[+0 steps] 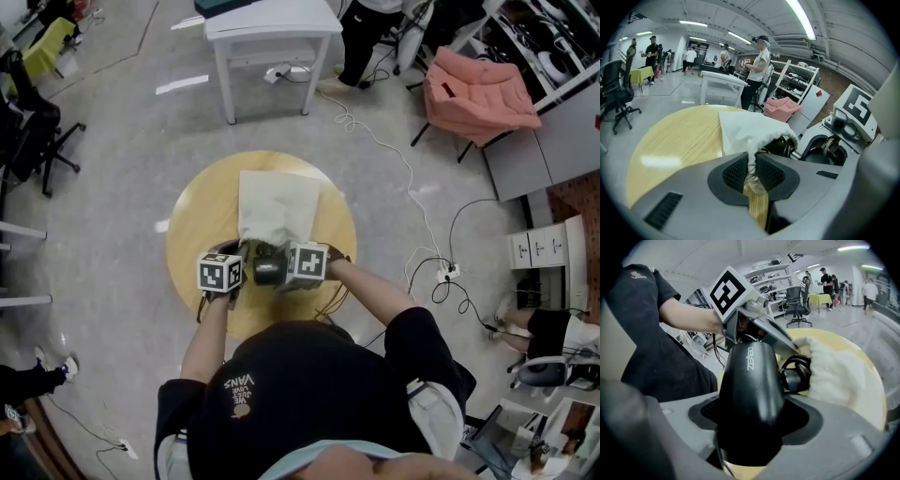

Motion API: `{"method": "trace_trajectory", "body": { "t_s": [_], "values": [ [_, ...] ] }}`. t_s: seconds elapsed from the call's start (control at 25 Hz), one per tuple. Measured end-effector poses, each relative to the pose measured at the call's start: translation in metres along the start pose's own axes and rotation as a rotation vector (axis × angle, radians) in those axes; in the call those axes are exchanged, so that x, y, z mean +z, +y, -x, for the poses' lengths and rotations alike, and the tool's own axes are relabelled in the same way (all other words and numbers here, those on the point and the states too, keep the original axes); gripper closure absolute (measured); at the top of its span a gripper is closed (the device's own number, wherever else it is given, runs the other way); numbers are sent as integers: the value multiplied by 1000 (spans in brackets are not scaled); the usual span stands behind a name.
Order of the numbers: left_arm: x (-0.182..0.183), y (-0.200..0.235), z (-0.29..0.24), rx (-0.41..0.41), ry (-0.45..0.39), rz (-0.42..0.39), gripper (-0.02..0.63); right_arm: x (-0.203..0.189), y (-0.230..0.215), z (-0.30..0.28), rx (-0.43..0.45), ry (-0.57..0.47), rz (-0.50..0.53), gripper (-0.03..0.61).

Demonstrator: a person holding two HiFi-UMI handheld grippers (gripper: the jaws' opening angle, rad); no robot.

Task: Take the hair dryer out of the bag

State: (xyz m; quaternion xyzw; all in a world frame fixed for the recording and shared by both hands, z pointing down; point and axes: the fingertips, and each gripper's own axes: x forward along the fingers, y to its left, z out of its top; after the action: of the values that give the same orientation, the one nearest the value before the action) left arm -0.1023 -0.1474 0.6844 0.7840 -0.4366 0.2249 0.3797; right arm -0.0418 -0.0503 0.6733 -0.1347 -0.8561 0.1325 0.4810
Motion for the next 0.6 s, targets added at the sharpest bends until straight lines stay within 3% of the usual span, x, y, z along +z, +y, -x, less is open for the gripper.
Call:
{"method": "trace_trajectory", "body": {
  "t_s": [0.6],
  "values": [
    [-1, 8, -2, -16, -2, -21, 561, 16, 58, -1, 36, -120, -73, 227]
  ]
}}
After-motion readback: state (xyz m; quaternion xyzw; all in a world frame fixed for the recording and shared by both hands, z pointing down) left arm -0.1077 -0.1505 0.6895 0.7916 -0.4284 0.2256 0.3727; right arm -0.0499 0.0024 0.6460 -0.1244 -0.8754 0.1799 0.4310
